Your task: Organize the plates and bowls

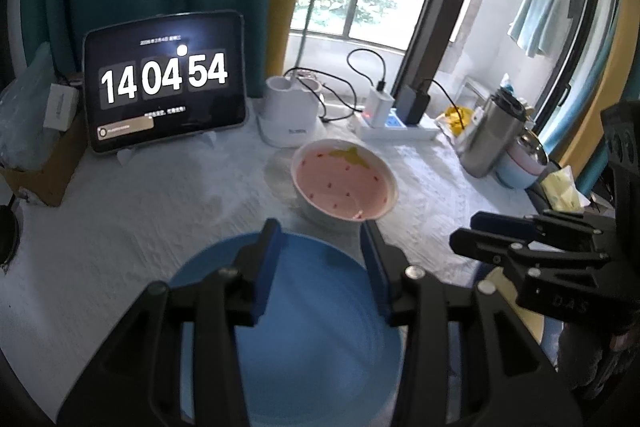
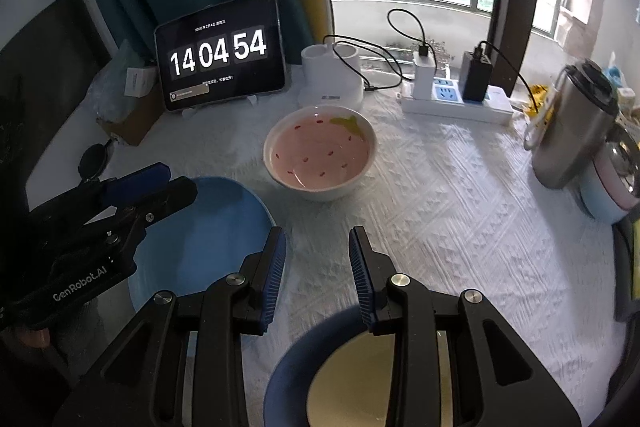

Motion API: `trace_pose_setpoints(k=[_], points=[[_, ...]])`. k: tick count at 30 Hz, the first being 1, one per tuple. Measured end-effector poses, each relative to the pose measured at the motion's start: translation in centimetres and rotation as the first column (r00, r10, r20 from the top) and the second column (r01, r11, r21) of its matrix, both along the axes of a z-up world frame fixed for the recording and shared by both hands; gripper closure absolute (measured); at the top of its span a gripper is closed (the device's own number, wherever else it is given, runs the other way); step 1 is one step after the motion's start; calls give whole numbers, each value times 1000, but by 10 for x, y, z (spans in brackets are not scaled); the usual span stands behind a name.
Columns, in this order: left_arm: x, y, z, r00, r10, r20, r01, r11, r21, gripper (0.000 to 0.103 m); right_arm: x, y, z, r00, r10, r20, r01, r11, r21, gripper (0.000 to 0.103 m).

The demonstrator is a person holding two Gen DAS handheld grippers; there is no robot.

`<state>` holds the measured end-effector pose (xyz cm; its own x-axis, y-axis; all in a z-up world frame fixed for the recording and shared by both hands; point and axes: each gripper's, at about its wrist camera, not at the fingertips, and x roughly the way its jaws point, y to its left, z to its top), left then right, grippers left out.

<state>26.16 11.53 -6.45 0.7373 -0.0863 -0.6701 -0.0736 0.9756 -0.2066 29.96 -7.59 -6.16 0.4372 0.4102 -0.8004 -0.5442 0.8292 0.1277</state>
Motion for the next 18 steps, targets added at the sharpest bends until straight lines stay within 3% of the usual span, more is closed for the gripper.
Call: trace_pose_setpoints(k=[18], points=[[36,35,-18,998,46,-41,-47,999,-23,60,41,34,-15,999,23,-28,-23,999,-25,68]])
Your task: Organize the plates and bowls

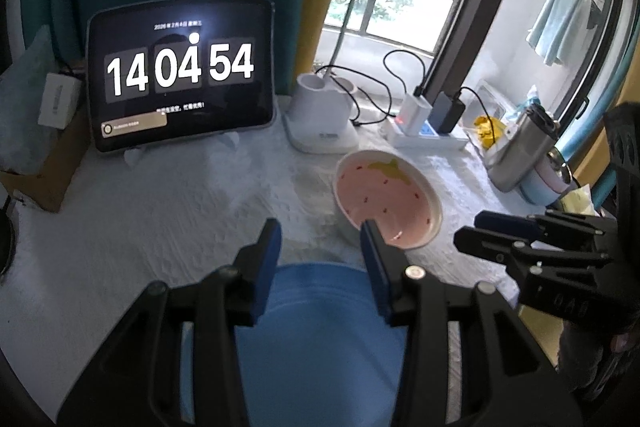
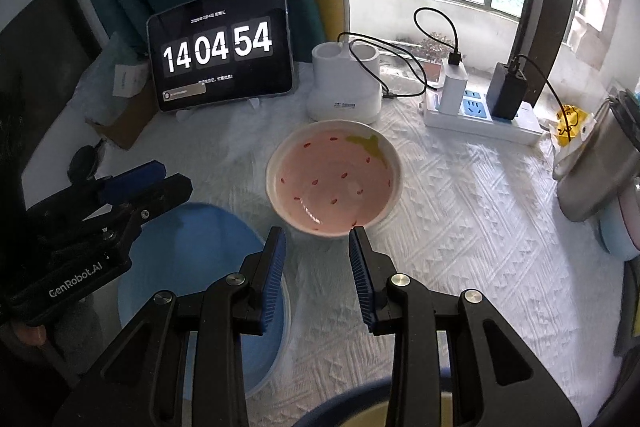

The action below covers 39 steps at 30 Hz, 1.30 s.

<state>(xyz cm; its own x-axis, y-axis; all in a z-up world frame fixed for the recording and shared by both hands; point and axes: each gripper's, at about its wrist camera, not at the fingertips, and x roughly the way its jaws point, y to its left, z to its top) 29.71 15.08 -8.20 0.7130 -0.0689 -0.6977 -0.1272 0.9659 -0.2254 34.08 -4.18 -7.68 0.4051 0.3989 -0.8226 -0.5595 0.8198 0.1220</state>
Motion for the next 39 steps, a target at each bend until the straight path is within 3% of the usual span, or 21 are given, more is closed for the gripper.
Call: trace_pose_setpoints(k=[18,29,39], points=[[44,-10,-29,995,-39,-96,38,999,-13,60,52,-7,-27,986,-132,-99,134,991,16,68],[71,-29,-55,977,-61,-204,55,998,-33,60,85,-11,-63,940,-206,-271,210,978,-14,68],[86,-34,-77,965,-66,-254,52,997,-64,60,93,-10,-85,911,-178,-372,195,981,8,68]])
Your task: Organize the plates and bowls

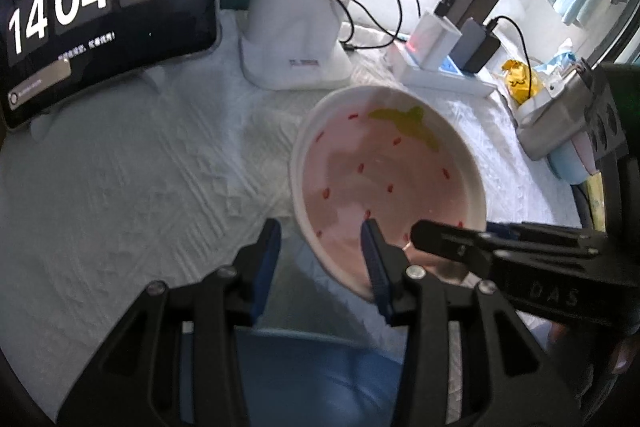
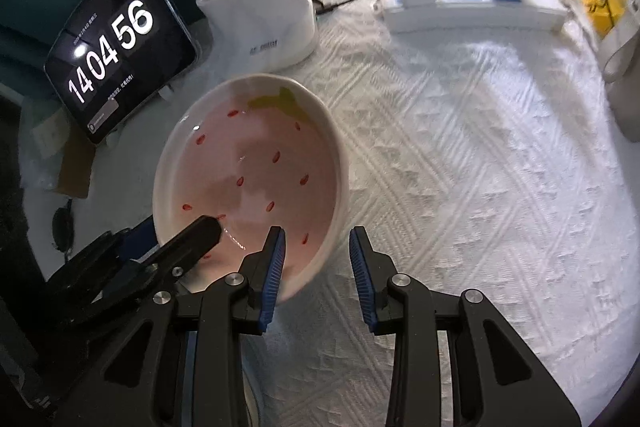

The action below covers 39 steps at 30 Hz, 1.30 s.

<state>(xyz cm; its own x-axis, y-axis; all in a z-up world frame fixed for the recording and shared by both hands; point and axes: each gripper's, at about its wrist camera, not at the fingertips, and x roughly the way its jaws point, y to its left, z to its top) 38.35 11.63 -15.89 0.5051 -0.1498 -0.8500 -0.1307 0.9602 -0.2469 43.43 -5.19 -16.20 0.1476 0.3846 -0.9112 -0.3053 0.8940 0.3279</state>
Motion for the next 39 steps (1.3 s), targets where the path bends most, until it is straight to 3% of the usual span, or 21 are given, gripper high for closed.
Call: trace_pose_setpoints(k=[3,11,19,39], points=[[-1,-2,-2,1000,-4,12,4,1000,6,61,-1,1,-1,1000,27,2,-27,999,25,74],[-4,-6,-2,999,-19,49,18,999,27,72,-8,5,8,998,36,56,-37,999,16,77],[-13,-6,19,993,-12,117,8,999,39,72,-17,4,26,988,57,145,-59,998,5,78],[-60,-21,70,976,-33,215,23,999,48,72,-59,-12,77,967,45,252,-58,997,44,78]])
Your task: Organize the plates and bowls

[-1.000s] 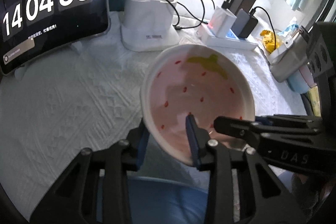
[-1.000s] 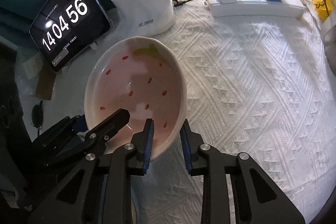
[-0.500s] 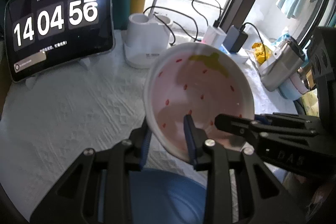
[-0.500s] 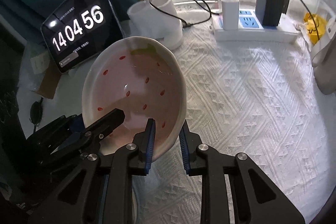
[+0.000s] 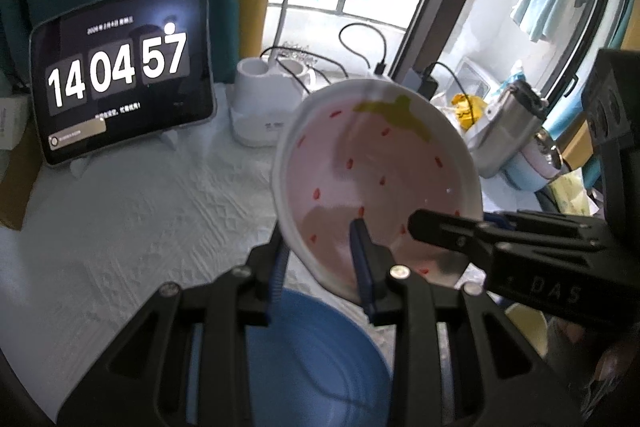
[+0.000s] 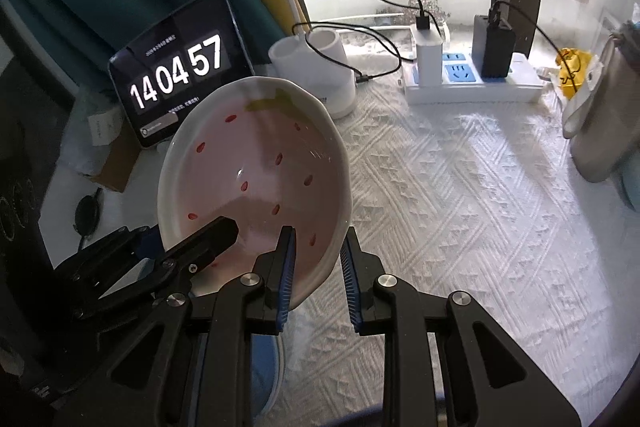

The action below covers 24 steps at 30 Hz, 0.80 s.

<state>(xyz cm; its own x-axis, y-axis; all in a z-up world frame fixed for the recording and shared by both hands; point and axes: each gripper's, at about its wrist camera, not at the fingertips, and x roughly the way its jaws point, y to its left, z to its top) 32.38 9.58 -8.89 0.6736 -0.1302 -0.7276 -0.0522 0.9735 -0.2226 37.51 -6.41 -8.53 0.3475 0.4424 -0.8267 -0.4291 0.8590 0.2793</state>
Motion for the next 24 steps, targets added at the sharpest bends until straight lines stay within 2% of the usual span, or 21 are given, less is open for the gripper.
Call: trace_pose_setpoints(k=[11,24], points=[[-35,-12,26,999,-12,50,11,1000,11,72,-38,-13,29,999,-4,53,3,1000,19,78],[-73,-26,46,996,-23,90,22,1000,14,72,-78,-26,49,996,-14,88,10,999,41,78]])
